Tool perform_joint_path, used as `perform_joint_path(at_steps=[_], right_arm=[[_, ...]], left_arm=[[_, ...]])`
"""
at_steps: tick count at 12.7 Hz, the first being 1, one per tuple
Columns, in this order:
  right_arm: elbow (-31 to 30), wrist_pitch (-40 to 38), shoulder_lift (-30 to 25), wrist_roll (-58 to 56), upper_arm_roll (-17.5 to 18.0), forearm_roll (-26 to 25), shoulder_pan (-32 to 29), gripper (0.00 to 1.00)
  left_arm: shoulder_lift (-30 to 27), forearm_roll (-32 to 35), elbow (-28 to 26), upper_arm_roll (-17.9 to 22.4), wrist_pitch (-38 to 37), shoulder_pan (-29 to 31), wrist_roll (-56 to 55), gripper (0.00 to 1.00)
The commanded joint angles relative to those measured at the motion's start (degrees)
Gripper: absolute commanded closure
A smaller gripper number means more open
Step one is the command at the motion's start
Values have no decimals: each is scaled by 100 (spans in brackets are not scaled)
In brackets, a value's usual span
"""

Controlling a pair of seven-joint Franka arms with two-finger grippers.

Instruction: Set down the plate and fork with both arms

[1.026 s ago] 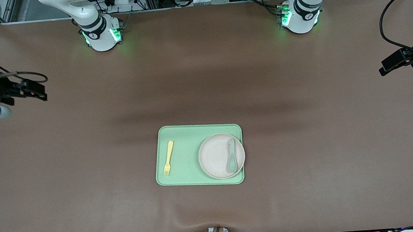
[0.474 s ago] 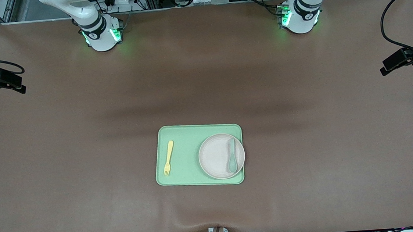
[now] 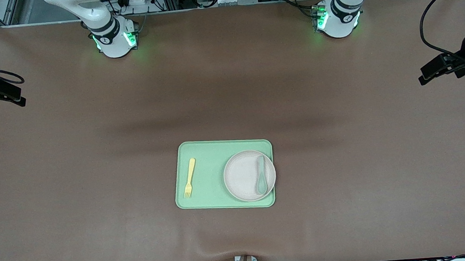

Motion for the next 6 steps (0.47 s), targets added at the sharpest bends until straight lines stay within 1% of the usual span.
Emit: perform_joint_path(at_steps=[1, 3, 6], right_arm=[[-231, 126, -197, -49, 74, -6, -83, 0], [-231, 135, -197, -49, 74, -6, -83, 0], [-222, 135, -197, -49, 74, -6, -91, 0]], left_arm=[[-173, 22, -25, -26, -99, 11, 62, 0], [-156, 180, 89, -27, -100, 11, 167, 0], [-121, 189, 160, -27, -196, -6, 150, 0]])
